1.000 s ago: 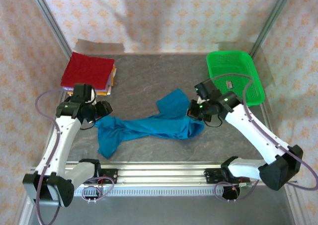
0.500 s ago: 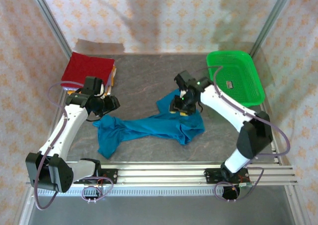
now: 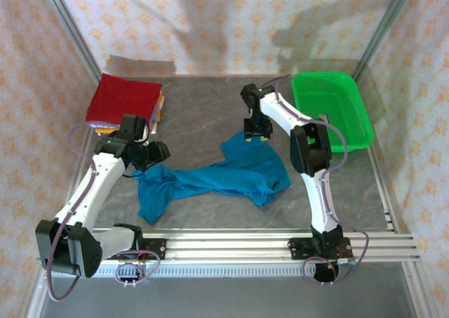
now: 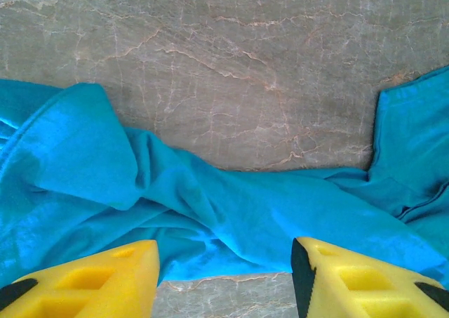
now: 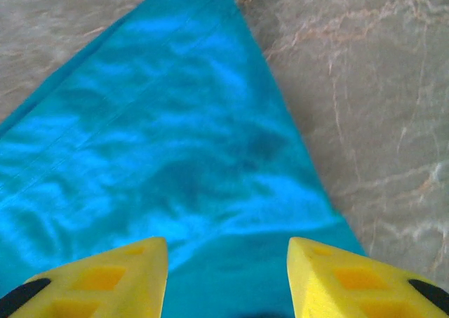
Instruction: Fold and stack the t-shirts
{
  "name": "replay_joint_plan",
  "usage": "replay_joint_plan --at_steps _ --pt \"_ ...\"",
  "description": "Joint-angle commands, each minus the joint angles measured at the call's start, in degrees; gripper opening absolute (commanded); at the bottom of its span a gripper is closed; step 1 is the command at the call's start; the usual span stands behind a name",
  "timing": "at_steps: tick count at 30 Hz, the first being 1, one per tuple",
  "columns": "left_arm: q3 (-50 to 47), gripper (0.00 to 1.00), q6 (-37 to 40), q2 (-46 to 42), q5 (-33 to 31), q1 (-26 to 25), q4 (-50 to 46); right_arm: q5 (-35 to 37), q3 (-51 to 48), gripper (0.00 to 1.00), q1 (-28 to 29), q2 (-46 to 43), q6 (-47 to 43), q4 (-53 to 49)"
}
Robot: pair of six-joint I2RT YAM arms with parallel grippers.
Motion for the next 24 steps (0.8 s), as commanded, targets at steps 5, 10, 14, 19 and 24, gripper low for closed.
replay_joint_plan --at_steps 5,10,14,19,24 --pt "-0.3 0.54 -0.9 0.7 -0.9 -0.6 0.4 1.3 6.1 0.46 -2.1 3.4 -5.1 -1.7" --pt "0.1 0.54 -0.9 1.4 -1.1 -1.0 0.4 -0.4 6.1 0.37 -3.2 5.8 -5.4 -0.1" --pt "0.0 0.54 -0.9 1.7 -1.2 -1.3 0.6 -1.2 6.2 0.30 -3.8 7.2 -5.8 0.9" --pt "0.6 0.54 -0.8 1.9 -1.5 -1.6 0.2 -2.3 6.6 0.08 -4.3 6.9 -5.7 1.3" --pt "4.3 0.54 1.7 2.8 -1.7 -1.5 -2.9 -2.9 12.7 0.00 -4.8 1.7 -4.4 -2.8"
